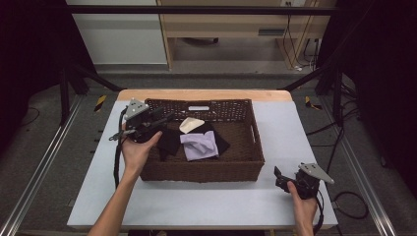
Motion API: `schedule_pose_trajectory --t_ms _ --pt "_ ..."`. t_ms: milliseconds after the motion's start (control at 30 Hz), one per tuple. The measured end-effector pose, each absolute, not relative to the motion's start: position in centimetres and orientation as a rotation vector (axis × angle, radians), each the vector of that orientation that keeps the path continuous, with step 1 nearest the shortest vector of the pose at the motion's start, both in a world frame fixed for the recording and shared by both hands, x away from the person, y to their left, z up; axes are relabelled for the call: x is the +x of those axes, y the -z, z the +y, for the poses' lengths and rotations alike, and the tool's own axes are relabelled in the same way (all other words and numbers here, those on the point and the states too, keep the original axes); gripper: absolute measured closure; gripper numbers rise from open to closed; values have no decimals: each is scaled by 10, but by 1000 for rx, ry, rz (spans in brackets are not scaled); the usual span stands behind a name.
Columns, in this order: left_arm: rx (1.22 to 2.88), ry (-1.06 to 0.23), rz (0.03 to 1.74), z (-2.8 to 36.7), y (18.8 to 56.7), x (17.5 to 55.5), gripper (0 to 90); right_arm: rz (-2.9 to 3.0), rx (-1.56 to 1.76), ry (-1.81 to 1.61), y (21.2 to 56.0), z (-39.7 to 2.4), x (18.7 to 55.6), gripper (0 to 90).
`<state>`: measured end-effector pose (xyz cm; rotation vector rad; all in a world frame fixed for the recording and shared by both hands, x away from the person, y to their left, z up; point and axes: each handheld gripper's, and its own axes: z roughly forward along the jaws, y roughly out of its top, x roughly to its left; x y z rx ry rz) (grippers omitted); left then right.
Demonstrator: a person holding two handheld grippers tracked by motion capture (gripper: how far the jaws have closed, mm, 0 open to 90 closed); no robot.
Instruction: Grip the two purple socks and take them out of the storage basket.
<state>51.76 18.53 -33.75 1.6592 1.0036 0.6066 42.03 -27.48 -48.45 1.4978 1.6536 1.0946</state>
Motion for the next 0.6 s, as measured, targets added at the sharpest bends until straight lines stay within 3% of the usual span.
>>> schedule_pose_trajectory --t_ms 600 --pt "1791 -579 1028 141 365 557 493 1660 1494 -1089 485 -274 421 41"
